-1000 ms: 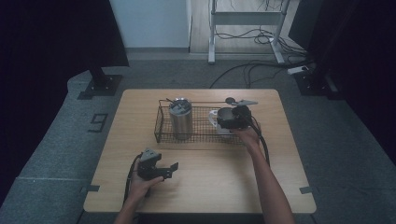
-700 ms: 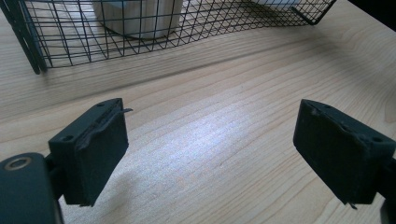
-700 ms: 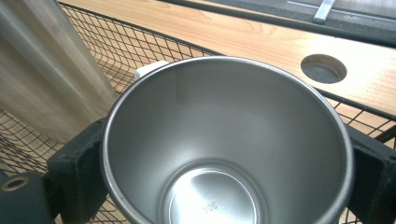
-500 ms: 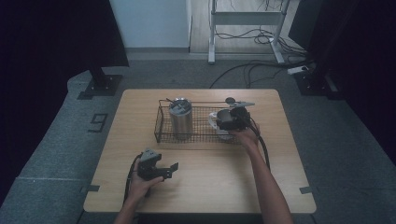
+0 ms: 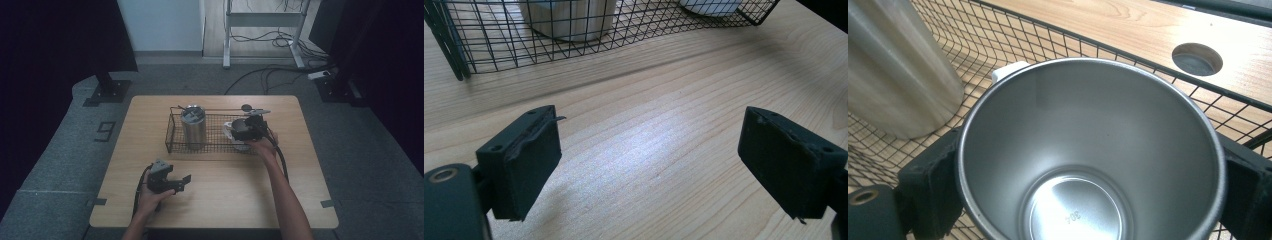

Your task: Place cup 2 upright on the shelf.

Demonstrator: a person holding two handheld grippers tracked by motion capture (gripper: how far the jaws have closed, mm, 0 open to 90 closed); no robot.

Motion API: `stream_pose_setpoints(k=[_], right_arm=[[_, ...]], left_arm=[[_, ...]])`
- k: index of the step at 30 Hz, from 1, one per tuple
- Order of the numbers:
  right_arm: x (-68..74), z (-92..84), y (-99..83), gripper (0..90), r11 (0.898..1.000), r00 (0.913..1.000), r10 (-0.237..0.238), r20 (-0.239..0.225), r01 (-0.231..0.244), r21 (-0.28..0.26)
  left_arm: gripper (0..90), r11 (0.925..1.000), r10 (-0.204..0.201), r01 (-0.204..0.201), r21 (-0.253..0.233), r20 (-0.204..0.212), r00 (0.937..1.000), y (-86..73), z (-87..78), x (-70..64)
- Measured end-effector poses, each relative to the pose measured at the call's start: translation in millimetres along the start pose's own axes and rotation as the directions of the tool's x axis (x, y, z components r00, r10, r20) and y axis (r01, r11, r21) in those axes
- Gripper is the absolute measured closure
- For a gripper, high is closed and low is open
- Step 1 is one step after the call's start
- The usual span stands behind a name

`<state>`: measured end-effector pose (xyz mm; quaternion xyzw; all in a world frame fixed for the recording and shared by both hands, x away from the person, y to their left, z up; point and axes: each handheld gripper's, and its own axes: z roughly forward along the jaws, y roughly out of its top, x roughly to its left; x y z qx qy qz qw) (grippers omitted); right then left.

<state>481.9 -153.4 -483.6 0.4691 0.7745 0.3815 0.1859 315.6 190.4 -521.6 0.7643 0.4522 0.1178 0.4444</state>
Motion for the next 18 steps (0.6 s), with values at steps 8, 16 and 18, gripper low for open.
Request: stream_pose_setpoints(k=[8,16,18], right_arm=[[2.6,-4.1,-1.9,5.7,0.997,0.9982,-0.054,0.024,0.053,0.058],[4.1,-8.9,-4.7,4.0,0.997,0.9968,-0.069,0.039,0.068,0.036],[4.1,-10.7,-4.3,1.7,0.997,0.9973,-0.068,0.027,0.068,0.026]], left_arm=[[10.3,1.0000,0.005,-0.005,-0.006,0.007,1.0000,0.7,-1.6,-0.8],[10.3,0.9999,0.008,-0.008,-0.007,0.012,0.9999,1.1,-2.6,-0.4],[10.3,1.0000,0.006,-0.006,-0.006,0.013,0.9999,1.2,-2.7,-0.1]])
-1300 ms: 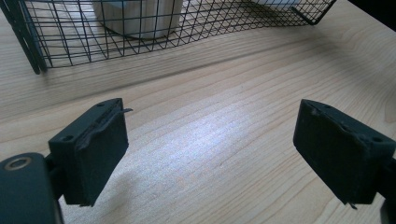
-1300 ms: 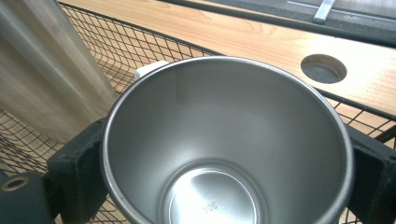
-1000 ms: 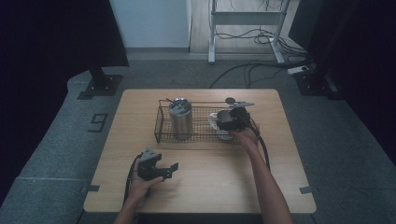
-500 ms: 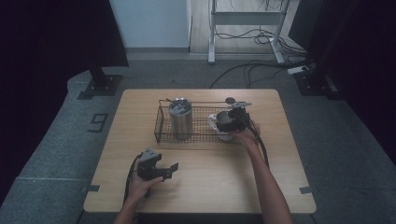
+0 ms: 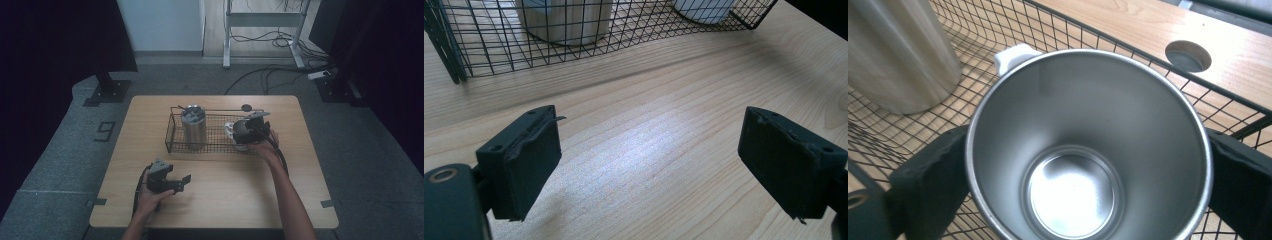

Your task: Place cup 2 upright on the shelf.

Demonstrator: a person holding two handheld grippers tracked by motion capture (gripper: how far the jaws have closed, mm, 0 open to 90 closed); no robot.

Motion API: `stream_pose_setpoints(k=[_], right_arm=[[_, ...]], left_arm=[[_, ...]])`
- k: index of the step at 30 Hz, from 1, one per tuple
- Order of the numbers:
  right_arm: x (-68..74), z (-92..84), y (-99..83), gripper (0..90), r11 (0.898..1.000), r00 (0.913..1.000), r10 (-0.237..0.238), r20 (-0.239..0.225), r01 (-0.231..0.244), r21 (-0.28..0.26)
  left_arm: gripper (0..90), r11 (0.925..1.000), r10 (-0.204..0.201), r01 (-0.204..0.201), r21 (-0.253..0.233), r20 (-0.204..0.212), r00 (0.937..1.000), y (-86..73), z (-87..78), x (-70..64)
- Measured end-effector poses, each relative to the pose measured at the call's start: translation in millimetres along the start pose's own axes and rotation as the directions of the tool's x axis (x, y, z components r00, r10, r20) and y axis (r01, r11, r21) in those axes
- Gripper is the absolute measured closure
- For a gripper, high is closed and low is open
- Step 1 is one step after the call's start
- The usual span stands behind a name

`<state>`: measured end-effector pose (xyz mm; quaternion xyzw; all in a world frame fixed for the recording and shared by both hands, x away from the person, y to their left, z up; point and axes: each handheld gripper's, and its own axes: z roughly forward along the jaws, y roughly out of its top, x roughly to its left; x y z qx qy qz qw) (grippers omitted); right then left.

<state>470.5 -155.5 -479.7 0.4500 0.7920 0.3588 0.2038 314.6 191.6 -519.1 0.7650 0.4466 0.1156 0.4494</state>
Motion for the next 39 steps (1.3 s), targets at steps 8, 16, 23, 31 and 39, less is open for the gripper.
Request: stream_pose_setpoints(k=[8,16,23,31,39], right_arm=[[-4.1,-16.1,1.7,0.0,0.993,0.9993,0.036,-0.014,-0.037,-0.109],[-2.9,-41.7,3.6,0.3,0.981,0.9996,0.021,-0.020,-0.025,-0.194],[1.2,-58.6,-7.5,3.5,0.975,0.9985,0.025,-0.048,-0.035,-0.218],[3.1,-76.8,-33.5,7.0,0.972,0.9980,0.024,-0.058,-0.036,-0.232],[0.2,-94.2,-61.2,9.8,0.969,0.9972,0.045,-0.059,-0.058,-0.239]], left_arm=[[10.3,1.0000,-0.003,0.003,-0.001,0.002,1.0000,0.1,-0.5,0.6],[10.3,0.9999,-0.012,0.012,-0.006,-0.004,0.9999,0.9,-3.1,3.2],[10.3,0.9998,-0.015,0.015,-0.010,-0.008,0.9999,1.2,-4.4,4.4],[10.3,0.9999,-0.016,0.016,-0.007,-0.015,0.9998,0.8,-3.9,5.2],[10.3,0.9999,-0.017,0.017,0.001,-0.019,0.9997,0.5,-2.8,4.7]])
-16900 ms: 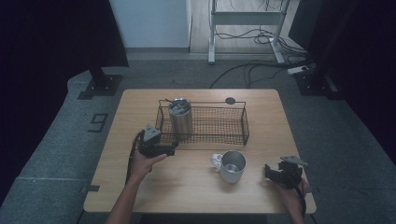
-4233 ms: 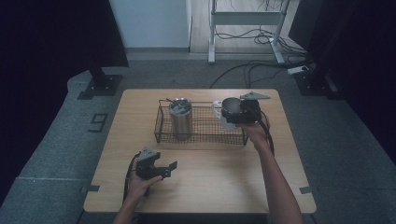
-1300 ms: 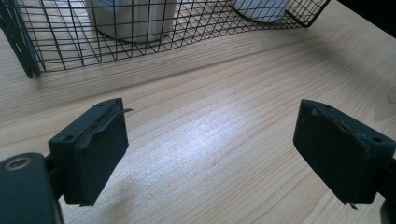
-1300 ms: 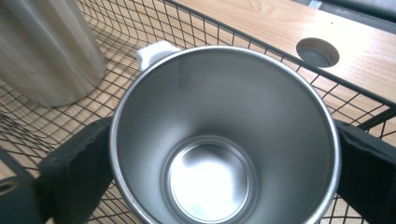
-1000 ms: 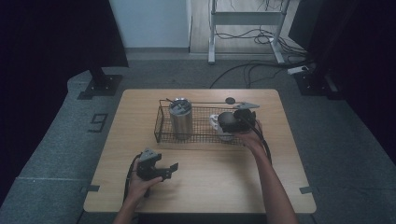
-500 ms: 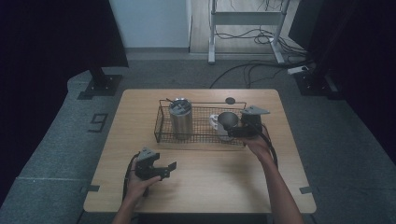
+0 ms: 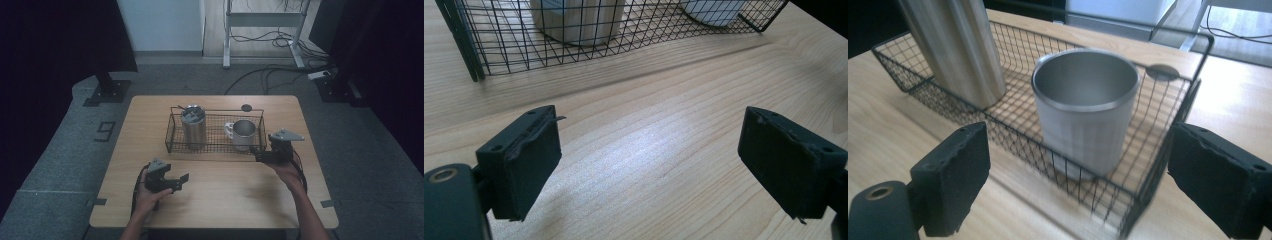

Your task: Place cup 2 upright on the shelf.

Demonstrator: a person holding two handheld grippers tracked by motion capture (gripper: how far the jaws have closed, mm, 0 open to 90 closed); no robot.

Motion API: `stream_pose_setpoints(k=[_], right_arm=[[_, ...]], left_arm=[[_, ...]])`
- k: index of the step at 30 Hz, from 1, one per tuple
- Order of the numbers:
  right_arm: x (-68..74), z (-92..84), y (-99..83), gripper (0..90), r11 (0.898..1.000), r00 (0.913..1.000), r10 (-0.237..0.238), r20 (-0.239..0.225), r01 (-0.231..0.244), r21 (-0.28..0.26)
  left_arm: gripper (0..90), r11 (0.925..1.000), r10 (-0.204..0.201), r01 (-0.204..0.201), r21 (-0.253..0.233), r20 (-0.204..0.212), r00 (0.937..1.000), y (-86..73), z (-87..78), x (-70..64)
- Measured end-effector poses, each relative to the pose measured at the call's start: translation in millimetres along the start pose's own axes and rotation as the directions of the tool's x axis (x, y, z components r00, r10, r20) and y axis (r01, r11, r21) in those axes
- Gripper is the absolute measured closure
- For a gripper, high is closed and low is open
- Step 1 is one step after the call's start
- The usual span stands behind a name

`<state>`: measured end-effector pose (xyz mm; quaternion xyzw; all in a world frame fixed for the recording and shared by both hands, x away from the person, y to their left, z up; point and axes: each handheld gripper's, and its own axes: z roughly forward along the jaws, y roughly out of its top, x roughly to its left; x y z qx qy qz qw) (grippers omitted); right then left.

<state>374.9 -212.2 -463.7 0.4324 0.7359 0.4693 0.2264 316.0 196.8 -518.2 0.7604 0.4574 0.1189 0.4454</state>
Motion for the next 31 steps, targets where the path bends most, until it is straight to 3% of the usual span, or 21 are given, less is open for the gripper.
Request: stream_pose_setpoints(k=[11,20,31], right_arm=[[-4.1,-24.9,-47.7,12.5,0.999,0.9992,0.040,0.007,-0.040,0.030],[-7.5,-35.0,-83.4,12.8,0.995,0.9958,0.092,0.005,-0.092,0.041],[-6.0,-36.1,-87.5,12.9,0.996,0.9965,0.082,0.015,-0.082,0.036]], left_arm=[[10.4,1.0000,0.000,0.000,-0.001,-0.004,1.0000,0.2,-0.9,0.4],[10.4,1.0000,0.008,-0.008,0.002,-0.009,0.9999,0.0,-0.1,-0.4],[10.4,0.9999,0.010,-0.010,0.002,-0.015,0.9998,0.0,-0.2,-0.4]])
